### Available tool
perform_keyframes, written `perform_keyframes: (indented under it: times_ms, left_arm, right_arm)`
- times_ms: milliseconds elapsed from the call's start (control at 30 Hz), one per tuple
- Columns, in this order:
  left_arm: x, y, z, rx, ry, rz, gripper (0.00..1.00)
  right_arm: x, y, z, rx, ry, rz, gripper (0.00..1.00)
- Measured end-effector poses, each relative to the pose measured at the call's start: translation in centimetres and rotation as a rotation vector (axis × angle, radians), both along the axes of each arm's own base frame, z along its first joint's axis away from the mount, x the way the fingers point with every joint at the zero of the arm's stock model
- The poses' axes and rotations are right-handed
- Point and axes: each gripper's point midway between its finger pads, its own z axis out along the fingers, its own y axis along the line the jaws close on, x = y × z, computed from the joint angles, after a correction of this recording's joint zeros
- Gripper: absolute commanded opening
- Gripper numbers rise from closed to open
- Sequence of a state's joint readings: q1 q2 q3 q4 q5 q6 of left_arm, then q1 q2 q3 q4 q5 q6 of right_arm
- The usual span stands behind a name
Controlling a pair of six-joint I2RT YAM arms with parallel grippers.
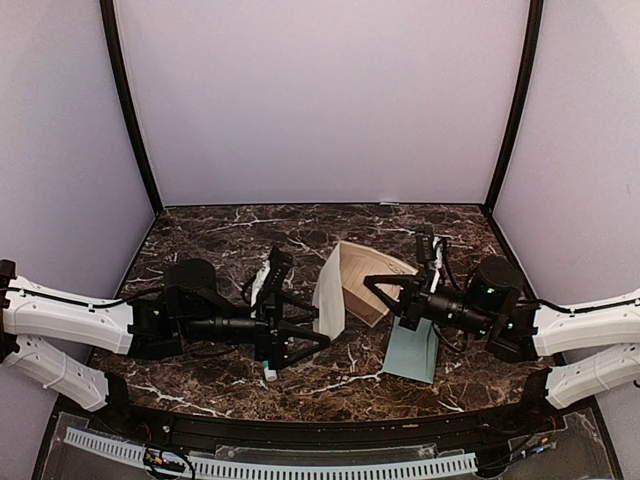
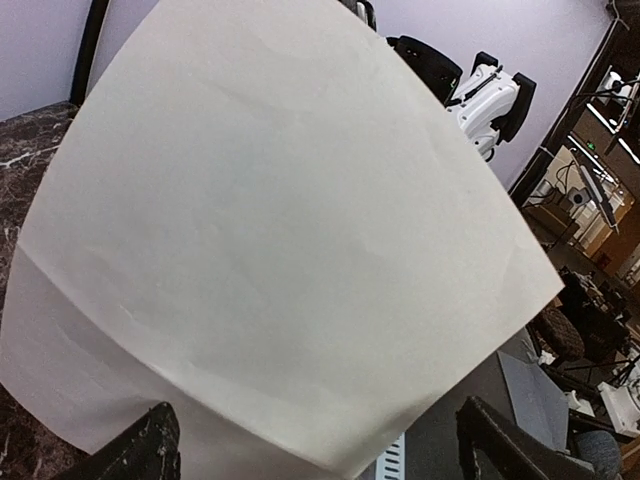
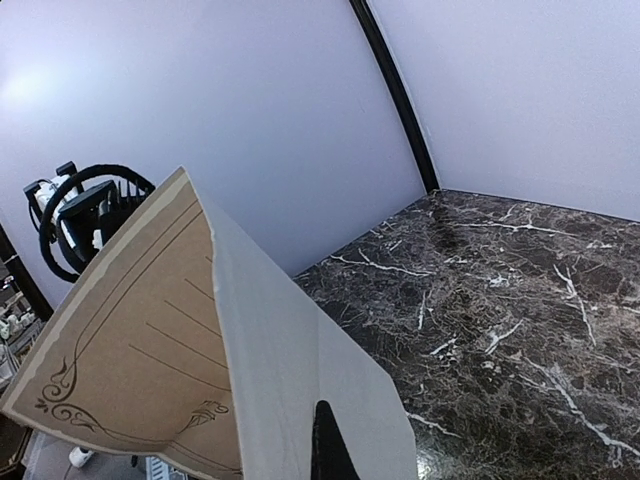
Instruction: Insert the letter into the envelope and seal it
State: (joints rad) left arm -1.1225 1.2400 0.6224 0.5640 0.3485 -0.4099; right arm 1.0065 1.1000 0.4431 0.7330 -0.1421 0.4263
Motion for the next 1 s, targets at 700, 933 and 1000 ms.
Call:
perform_keyframes:
  times_ms: [700, 933, 1000]
  left_arm:
    - [3.5, 1.8, -0.5, -0.094, 0.066, 0.25, 0.62]
    - [3.4, 2.2, 0.6, -0.185, 0.106, 0.254, 0.61]
    - [3.3, 2.3, 0.7, -0.203, 0.113, 0.249, 0.6]
  right_arm:
    - [-4.4, 2.6, -0.2, 0.05, -0.038, 0.21, 0.0]
    - [-5.8, 4.1, -0.9, 0.044, -0.032, 0.264, 0.0]
    - [-6.0, 4.5, -0.9, 0.046, -0.033, 0.274, 0.0]
